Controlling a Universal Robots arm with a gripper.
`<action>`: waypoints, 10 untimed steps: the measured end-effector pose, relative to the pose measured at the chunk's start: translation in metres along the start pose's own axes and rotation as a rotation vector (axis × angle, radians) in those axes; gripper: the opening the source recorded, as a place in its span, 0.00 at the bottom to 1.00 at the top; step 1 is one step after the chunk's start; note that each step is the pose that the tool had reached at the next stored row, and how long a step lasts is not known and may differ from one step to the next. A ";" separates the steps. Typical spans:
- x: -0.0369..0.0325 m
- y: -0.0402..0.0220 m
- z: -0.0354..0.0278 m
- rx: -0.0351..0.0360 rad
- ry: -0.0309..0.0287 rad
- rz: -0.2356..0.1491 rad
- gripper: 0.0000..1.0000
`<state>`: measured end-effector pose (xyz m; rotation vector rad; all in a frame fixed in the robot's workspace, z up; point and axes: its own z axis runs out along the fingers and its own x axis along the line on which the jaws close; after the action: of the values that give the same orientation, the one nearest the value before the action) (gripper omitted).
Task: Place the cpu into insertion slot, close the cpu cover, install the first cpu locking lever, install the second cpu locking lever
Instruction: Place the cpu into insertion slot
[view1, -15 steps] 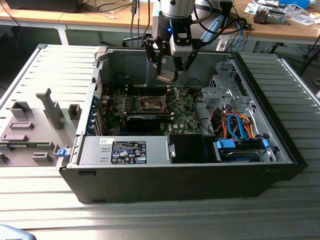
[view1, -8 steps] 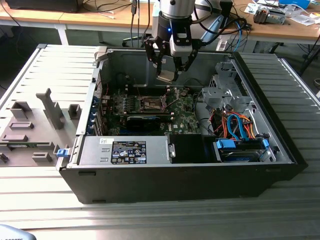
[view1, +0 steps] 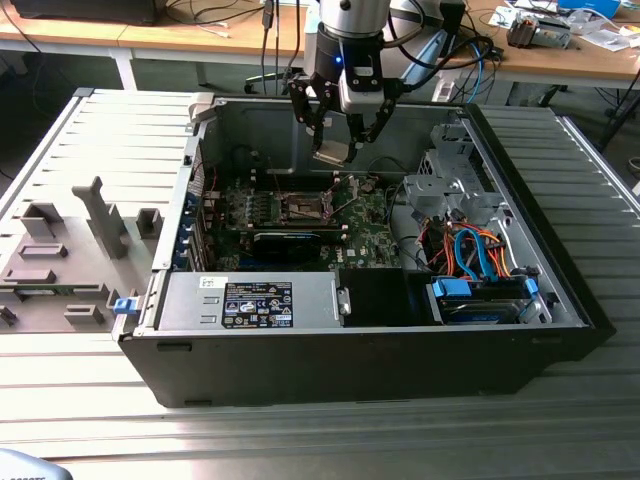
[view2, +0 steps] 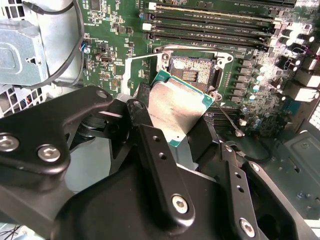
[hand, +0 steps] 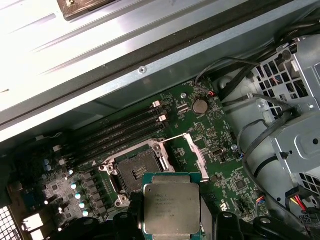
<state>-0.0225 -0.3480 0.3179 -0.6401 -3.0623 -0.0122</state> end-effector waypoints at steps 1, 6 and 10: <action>0.0000 0.0000 0.0000 0.0000 0.0000 0.001 0.55; 0.0000 0.0000 0.0001 0.0000 -0.0001 0.004 0.55; 0.0000 0.0000 0.0003 -0.0001 -0.0001 0.007 0.55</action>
<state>-0.0224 -0.3480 0.3177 -0.6514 -3.0600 -0.0123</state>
